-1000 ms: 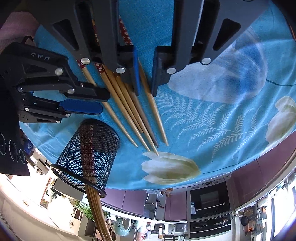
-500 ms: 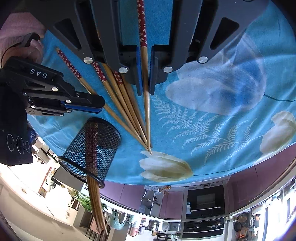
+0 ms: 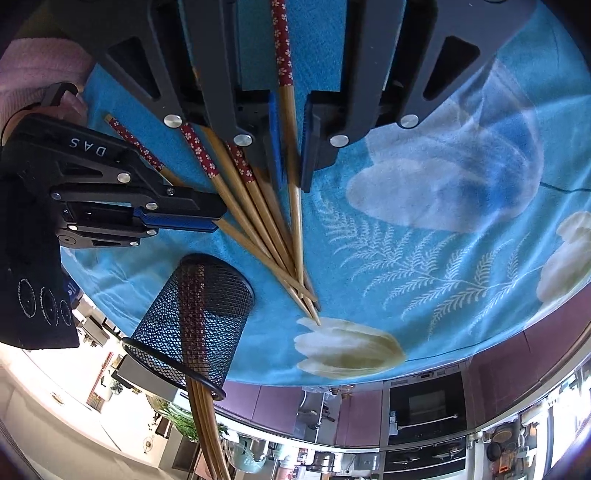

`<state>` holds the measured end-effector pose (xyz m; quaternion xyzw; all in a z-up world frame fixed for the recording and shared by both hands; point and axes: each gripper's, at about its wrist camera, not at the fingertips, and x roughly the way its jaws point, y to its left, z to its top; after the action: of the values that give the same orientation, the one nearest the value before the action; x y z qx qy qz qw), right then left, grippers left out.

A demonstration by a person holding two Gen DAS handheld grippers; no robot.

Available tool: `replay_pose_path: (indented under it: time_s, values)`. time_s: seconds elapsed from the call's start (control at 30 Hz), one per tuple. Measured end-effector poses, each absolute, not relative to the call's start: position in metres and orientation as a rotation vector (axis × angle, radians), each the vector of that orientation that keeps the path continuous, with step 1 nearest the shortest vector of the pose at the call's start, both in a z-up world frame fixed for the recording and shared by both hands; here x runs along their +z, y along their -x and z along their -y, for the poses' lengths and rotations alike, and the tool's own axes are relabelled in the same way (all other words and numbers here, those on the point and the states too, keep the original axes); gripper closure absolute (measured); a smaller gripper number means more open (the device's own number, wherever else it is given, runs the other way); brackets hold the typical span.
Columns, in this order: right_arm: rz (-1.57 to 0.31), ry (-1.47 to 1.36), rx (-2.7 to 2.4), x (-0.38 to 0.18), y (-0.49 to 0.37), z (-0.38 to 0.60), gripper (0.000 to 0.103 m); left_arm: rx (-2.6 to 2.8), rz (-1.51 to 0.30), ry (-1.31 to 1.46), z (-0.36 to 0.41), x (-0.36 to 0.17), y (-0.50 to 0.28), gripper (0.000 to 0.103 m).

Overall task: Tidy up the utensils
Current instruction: 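Close the left tool on a chopstick while the right tool grasps another, then lift both held chopsticks upright and lower them into the mesh cup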

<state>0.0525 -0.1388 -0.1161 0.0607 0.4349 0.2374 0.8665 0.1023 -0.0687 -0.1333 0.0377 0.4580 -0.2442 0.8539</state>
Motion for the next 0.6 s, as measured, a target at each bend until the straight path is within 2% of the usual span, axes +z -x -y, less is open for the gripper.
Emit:
replay_pose_path:
  time_s: [0.33, 0.6]
  values:
    - [-0.835, -0.126, 0.507, -0.095, -0.044, 0.147, 0.097, -0.511, -0.937, -0.070, 0.072, -0.123, -0.104, 0.095]
    - [-0.702, -0.131, 0.518, -0.052, -0.030, 0.165, 0.097, -0.595, -0.830, -0.001, 0.060, -0.078, -0.094, 0.095]
